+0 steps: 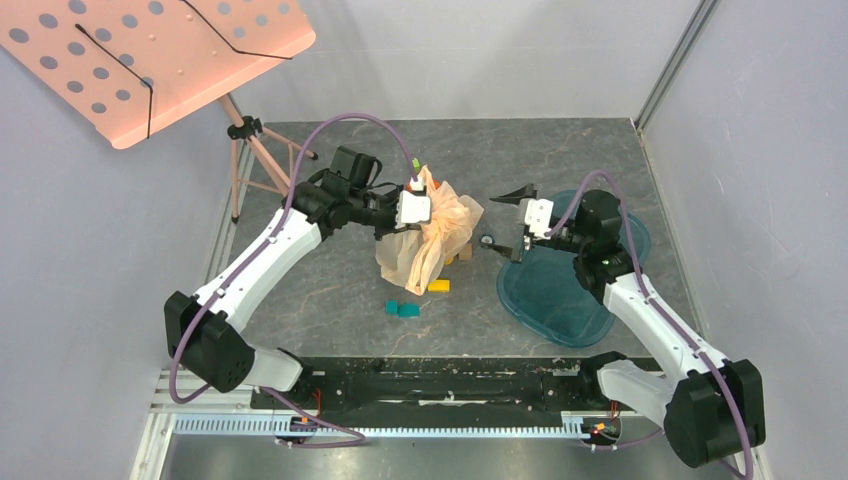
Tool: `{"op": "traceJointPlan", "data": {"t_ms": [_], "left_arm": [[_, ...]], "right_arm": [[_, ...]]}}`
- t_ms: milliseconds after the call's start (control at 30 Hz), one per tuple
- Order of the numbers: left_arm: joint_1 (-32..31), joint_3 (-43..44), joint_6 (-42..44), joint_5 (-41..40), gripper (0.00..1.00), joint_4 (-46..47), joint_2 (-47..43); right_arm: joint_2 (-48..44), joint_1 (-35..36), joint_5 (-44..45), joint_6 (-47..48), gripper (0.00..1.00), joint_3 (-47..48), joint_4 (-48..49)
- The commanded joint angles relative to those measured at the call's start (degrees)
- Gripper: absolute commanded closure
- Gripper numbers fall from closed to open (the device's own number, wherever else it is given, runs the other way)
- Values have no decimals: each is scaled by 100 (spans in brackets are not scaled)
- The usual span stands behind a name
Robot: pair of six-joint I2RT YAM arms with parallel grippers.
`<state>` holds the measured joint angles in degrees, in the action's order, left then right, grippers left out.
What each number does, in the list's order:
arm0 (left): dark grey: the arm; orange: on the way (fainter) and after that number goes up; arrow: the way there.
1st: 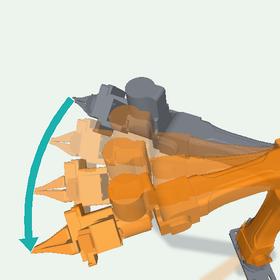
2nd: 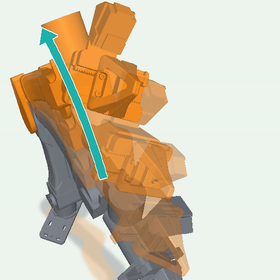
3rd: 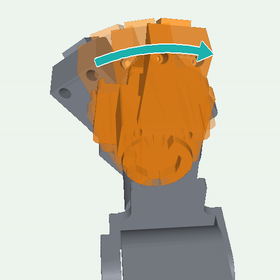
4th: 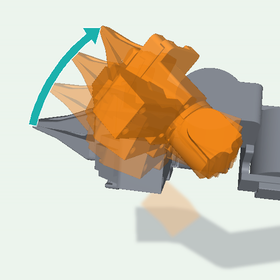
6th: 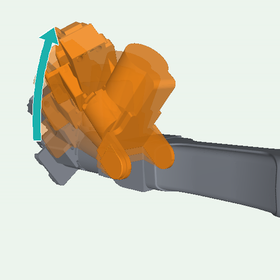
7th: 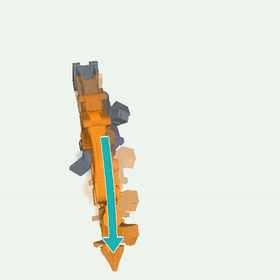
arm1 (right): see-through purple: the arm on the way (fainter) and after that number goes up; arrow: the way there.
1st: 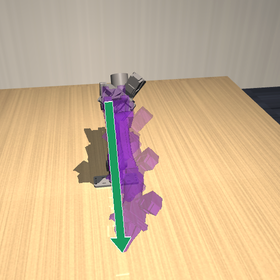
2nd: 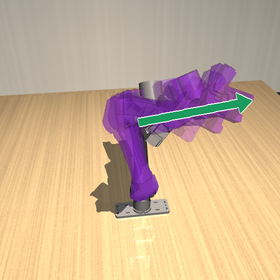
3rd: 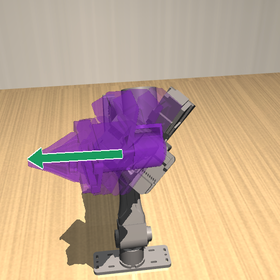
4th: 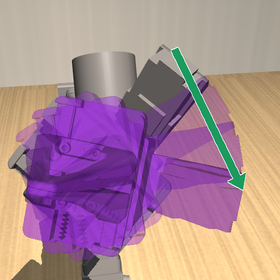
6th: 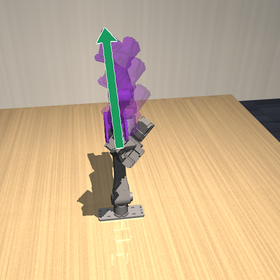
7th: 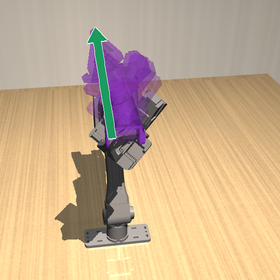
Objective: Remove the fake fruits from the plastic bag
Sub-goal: Untie the plastic bag at the center of the board.
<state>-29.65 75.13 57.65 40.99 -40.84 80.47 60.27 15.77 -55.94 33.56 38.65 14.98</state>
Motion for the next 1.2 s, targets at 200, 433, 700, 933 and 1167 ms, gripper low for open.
{"op": "traceJointPlan", "data": {"t_ms": [200, 433, 700, 933, 1167], "left_arm": [[-208, -86, 1112, -211, 98, -266, -180], [-252, -114, 1199, -266, 98, -267, -188], [-285, -160, 1297, -384, 98, -269, -197], [-288, -236, 1357, -502, 98, -263, -218], [-287, -267, 1454, -523, 98, -267, -242]], "right_arm": [[355, 643, 177, 1366, 15, 766, -889], [712, 919, 265, 1810, 17, 1300, -1408], [1428, 1178, 389, 2363, 20, 2055, -2344], [1875, 1227, 431, 2480, 36, 2334, -2661], [2027, 1257, 446, 2516, 41, 2302, -2729]]}}
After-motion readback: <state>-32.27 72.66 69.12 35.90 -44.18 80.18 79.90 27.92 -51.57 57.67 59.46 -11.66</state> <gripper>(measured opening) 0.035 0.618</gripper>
